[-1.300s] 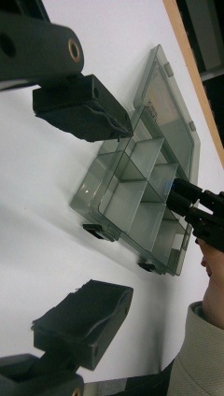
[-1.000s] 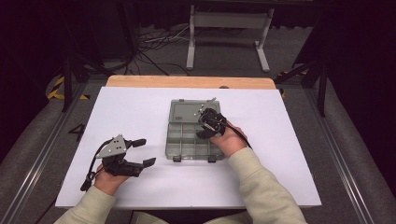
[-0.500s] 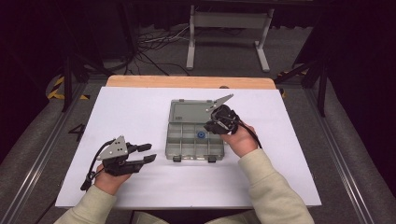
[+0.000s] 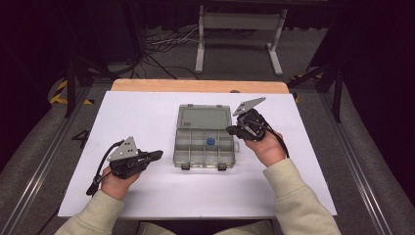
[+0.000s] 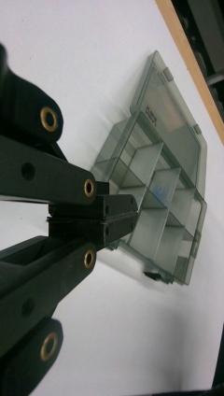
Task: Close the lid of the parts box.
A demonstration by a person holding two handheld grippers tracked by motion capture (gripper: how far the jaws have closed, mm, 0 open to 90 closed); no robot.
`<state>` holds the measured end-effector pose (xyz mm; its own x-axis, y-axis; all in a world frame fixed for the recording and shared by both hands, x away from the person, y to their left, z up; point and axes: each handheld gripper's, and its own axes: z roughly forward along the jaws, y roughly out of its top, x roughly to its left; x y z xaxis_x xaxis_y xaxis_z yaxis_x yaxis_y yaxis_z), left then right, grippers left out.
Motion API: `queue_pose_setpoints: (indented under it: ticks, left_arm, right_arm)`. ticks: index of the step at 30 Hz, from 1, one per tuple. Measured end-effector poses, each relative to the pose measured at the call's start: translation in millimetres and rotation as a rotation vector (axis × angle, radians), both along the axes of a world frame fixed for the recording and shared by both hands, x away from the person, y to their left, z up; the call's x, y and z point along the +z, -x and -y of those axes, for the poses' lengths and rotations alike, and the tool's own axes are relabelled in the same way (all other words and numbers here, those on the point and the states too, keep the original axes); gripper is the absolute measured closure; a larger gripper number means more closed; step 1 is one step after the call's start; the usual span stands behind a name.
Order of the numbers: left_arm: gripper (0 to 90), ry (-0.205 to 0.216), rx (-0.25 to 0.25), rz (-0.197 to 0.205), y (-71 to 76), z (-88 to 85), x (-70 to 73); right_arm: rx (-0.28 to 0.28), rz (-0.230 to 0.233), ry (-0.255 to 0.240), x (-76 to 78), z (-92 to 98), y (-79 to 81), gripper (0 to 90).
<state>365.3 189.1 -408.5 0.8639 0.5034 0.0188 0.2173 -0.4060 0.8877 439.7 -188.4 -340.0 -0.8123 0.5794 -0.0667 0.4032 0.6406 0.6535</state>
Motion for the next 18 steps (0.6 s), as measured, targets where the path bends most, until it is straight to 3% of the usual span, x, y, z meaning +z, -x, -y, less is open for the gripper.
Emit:
queue_pose_setpoints:
  ticks: [8, 11, 12, 18]
  left_arm:
    - [89.7, -0.034, 0.065, -0.028, -22.5, 14.2, 16.1]
    - [89.7, -0.040, 0.071, -0.045, -31.0, 17.5, 17.3]
    - [89.7, -0.022, 0.084, -0.057, -41.2, 19.2, 16.3]
    - [89.7, -0.028, 0.115, -0.079, -59.7, 23.8, 12.8]
  right_arm:
    - [-0.015, 0.000, -0.001, 1.3, 10.4, -7.3, 90.0]
    - [-0.025, 0.005, -0.002, 1.8, 14.2, -11.0, 90.0]
    - [-0.026, 0.015, 0.001, 1.7, 16.0, -12.8, 90.0]
    - [-0.063, 0.024, -0.038, -0.9, 22.5, -21.0, 89.9]
